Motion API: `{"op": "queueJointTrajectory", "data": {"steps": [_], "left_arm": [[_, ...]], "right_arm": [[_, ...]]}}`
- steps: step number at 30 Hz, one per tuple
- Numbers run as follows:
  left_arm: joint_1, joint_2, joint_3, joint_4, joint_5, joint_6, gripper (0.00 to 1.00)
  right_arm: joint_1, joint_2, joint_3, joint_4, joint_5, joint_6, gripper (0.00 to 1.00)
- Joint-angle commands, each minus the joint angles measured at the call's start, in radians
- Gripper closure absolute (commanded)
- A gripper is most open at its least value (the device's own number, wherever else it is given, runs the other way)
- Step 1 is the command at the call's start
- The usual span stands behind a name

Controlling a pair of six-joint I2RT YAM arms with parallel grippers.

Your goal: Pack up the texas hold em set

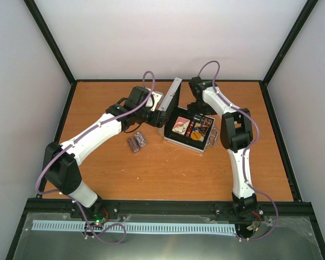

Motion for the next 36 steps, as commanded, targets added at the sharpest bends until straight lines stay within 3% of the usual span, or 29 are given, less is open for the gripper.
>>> {"op": "queueJointTrajectory", "data": {"steps": [1, 13, 26, 28, 32, 36], "left_arm": [[-0.005, -0.012, 0.010, 0.013, 0.003, -0.004, 0.24], [-0.005, -0.011, 0.001, 0.028, 0.007, -0.023, 0.24], [-0.005, -0.018, -0.003, 0.054, 0.036, -0.037, 0.23], [-0.005, -0.034, -0.010, 0.073, 0.059, -0.034, 0.20], [-0.005, -0.088, -0.036, 0.128, 0.107, -0.023, 0.02], [-0.005, -0.177, -0.084, 0.163, 0.085, -0.030, 0.00]], "right_arm": [[0.008, 0.007, 0.002, -0.062, 0.094, -0.009, 0.00], [-0.025, -0.056, -0.112, -0.038, 0.077, 0.019, 0.00], [-0.040, -0.080, -0.116, -0.025, 0.026, 0.004, 0.00], [-0.039, -0.093, -0.107, -0.014, -0.010, -0.011, 0.00], [-0.039, -0.125, -0.077, -0.003, -0.068, -0.033, 0.00], [-0.039, -0.170, -0.069, 0.019, -0.104, -0.042, 0.00]]}}
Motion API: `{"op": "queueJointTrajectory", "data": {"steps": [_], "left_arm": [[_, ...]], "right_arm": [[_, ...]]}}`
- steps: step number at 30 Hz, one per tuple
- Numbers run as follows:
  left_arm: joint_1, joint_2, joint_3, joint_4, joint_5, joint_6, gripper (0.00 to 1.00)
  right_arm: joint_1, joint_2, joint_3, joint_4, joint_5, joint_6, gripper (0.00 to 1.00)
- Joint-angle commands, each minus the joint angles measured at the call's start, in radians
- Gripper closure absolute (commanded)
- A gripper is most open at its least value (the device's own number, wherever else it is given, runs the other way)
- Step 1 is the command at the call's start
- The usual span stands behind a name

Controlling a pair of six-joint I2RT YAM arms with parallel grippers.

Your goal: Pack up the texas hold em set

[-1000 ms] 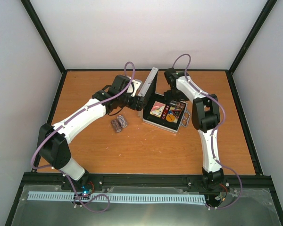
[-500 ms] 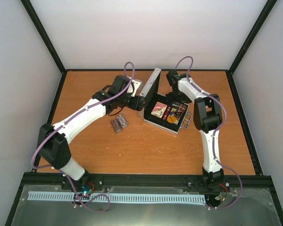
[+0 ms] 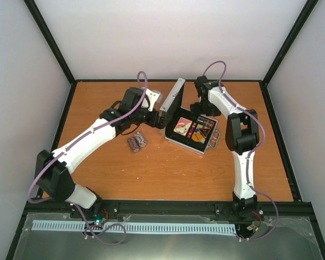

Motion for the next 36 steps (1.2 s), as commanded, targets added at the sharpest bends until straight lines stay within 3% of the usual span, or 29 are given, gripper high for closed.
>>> {"op": "queueJointTrajectory", "data": {"steps": [1, 8, 12, 17, 22, 27, 36], "left_arm": [[-0.005, -0.139, -0.043, 0.078, -0.020, -0.013, 0.00], [0.019, -0.316, -0.155, -0.012, -0.254, -0.155, 0.00], [0.098, -0.292, -0.177, -0.130, -0.215, -0.250, 0.00], [0.173, -0.229, -0.269, -0.149, -0.090, -0.372, 0.02], [0.177, -0.170, -0.324, -0.159, -0.123, -0.457, 0.03], [0.204, -0.062, -0.343, -0.169, -0.242, -0.459, 0.15], [0.210, 0.004, -0.341, -0.147, -0.218, -0.550, 0.27]], "right_arm": [[-0.003, -0.105, 0.030, 0.018, -0.053, -0.024, 0.00], [-0.010, -0.220, -0.033, 0.054, -0.054, -0.009, 0.00], [-0.018, -0.325, -0.127, 0.088, -0.052, 0.038, 0.00], [-0.021, -0.496, -0.257, 0.134, -0.060, 0.088, 0.01], [-0.028, -0.617, -0.331, 0.139, -0.090, 0.085, 0.01], [-0.051, -0.645, -0.371, 0.171, -0.130, 0.071, 0.01], [-0.051, -0.649, -0.388, 0.205, -0.237, 0.068, 0.01]]}}
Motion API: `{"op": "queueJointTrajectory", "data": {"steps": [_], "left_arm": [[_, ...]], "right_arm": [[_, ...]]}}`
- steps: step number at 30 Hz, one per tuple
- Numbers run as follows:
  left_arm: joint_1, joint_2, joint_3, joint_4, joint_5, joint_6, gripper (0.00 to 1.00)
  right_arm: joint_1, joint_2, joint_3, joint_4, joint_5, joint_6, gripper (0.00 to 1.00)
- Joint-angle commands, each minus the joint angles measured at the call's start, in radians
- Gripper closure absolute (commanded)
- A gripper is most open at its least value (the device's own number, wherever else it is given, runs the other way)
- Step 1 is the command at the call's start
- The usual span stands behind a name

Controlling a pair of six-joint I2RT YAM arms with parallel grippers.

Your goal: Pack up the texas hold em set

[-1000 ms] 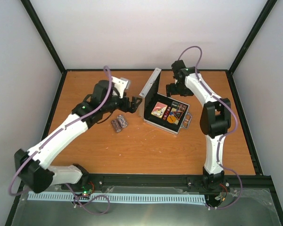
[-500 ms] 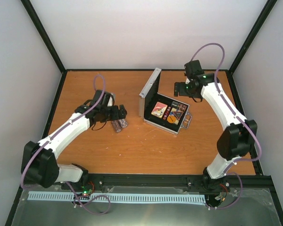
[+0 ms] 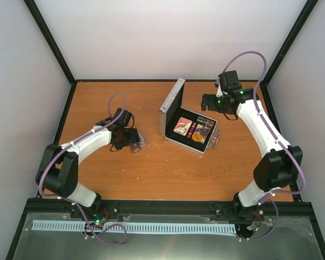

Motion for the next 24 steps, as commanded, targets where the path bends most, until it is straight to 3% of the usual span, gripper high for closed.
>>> {"op": "queueJointTrajectory", "data": {"steps": [1, 18, 24], "left_arm": [[0.002, 0.000, 0.011, 0.001, -0.007, -0.080, 0.28], [0.002, 0.159, 0.060, -0.019, -0.054, -0.009, 0.40], [0.002, 0.129, 0.027, -0.036, -0.118, -0.004, 0.47]], "right_arm": [[-0.003, -0.014, -0.020, 0.030, -0.076, 0.001, 0.01], [-0.003, -0.024, -0.119, 0.050, -0.123, -0.026, 0.01], [-0.002, -0.025, -0.141, 0.036, -0.151, -0.034, 0.01]]}}
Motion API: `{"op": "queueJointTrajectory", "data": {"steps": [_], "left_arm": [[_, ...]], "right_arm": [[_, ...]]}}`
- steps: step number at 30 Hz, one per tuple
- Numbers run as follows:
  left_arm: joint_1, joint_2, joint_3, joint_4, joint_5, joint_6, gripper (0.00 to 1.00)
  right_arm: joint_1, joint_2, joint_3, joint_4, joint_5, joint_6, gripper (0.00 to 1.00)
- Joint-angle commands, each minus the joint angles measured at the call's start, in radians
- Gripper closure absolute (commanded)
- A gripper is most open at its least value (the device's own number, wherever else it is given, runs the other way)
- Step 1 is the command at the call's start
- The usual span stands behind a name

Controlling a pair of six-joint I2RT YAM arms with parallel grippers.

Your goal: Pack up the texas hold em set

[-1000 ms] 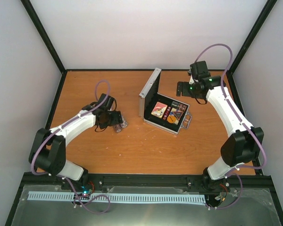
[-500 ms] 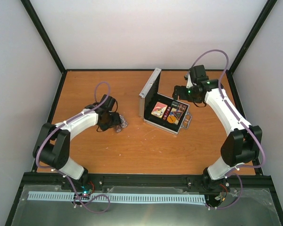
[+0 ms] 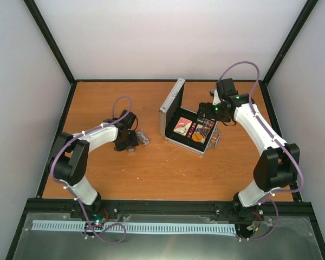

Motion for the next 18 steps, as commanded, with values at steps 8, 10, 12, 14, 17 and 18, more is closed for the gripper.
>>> {"op": "queueJointTrajectory", "data": {"steps": [8, 10, 12, 14, 17, 18], "left_arm": [[0.003, -0.060, -0.010, -0.019, -0.068, 0.030, 0.66], [0.003, -0.080, 0.003, -0.036, -0.093, 0.030, 0.71], [0.003, -0.113, 0.013, -0.055, -0.132, 0.030, 0.74], [0.003, -0.163, 0.015, -0.062, -0.152, 0.037, 0.76], [0.003, -0.260, 0.007, -0.042, -0.137, 0.078, 0.79], [0.003, -0.296, 0.002, -0.027, -0.120, 0.103, 0.79]], "right_arm": [[-0.002, -0.049, -0.044, -0.005, -0.040, -0.014, 0.01], [-0.002, -0.046, -0.036, -0.012, -0.046, -0.027, 0.01], [-0.002, -0.044, -0.027, -0.018, -0.051, -0.040, 0.00], [-0.003, -0.041, -0.021, -0.020, -0.049, -0.051, 0.00], [-0.002, -0.037, -0.014, -0.020, -0.049, -0.066, 0.00], [-0.002, -0.036, -0.012, -0.020, -0.049, -0.069, 0.00]]}}
